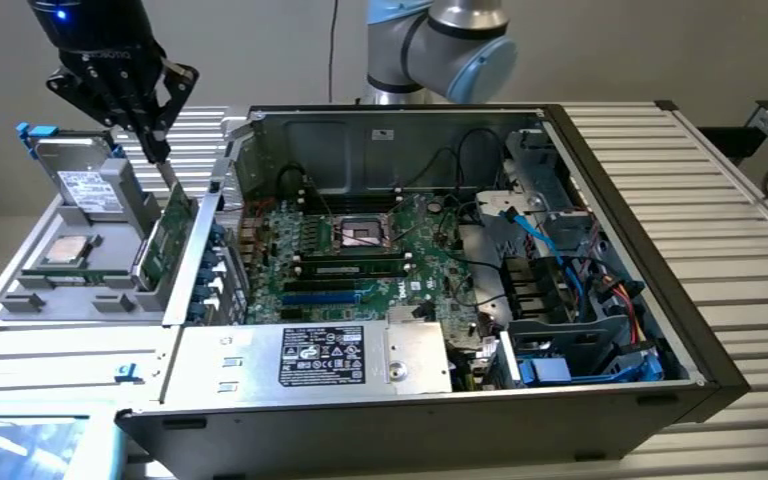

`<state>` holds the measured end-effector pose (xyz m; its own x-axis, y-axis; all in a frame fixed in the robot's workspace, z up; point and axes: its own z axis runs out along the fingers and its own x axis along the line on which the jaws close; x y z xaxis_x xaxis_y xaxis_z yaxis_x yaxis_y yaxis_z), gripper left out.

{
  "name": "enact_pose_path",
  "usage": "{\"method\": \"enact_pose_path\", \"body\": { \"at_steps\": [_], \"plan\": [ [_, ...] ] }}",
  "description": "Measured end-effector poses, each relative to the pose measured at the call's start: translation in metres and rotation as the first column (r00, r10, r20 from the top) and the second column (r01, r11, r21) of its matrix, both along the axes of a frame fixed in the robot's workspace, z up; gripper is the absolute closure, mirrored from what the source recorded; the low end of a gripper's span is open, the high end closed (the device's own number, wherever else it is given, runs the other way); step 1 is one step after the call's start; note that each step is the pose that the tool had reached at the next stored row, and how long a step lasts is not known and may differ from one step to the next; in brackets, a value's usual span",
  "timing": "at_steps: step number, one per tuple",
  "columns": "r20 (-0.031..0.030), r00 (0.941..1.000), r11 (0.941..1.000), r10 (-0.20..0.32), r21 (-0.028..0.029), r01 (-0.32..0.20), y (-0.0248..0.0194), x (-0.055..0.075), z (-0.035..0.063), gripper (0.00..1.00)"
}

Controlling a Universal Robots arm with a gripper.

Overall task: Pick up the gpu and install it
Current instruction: 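Reach for the gpu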

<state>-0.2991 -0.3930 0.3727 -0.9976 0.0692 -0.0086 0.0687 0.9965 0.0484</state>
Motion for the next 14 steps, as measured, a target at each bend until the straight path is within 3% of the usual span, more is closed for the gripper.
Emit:
{"method": "enact_pose_path", "body": {
  "at_steps": [11, 14],
  "plan": [
    [-0.0006, 1.0000, 1.0000, 0.000, 0.0010, 0.000, 0.0060, -0.050, -0.0062, 0.88],
    [-0.0026, 1.0000, 1.0000, 0.000, 0.0011, 0.000, 0.0092, -0.054, -0.0081, 0.88]
  ]
}}
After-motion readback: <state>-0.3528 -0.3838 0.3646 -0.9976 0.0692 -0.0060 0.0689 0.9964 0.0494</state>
